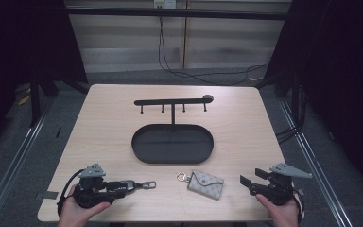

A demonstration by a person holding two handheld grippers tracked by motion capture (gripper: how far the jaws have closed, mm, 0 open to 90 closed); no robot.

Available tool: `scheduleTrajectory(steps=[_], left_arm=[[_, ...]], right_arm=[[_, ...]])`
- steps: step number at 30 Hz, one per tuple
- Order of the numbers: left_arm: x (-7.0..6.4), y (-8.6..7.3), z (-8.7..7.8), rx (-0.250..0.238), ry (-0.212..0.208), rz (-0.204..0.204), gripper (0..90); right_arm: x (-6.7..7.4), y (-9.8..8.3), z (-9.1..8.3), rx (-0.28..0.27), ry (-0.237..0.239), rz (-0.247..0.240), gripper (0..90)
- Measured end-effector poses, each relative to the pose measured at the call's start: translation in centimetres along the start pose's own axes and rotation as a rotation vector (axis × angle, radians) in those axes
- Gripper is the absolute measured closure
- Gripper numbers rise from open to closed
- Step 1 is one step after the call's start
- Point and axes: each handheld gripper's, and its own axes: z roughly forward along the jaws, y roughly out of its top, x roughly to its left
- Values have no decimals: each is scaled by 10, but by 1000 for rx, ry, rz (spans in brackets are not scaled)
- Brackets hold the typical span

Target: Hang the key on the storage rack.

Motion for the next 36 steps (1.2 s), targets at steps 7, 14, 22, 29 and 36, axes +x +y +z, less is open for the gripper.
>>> scheduleTrajectory(steps=[7, 14, 22, 29, 36], left_arm=[[-5, 12, 2, 63, -23, 57, 531], [-11, 28, 5, 134, -30, 112, 562], [-16, 46, 9, 175, -58, 144, 565], [-18, 62, 18, 214, -116, 167, 543], [-26, 74, 31, 307, -108, 243, 572]], right_arm=[[-1, 0, 0, 4, 13, 7, 259], [-1, 0, 1, 5, 19, 10, 256], [-1, 0, 1, 9, 28, 13, 252], [-1, 0, 2, 17, 26, 10, 251], [-1, -1, 3, 21, 31, 1, 241]])
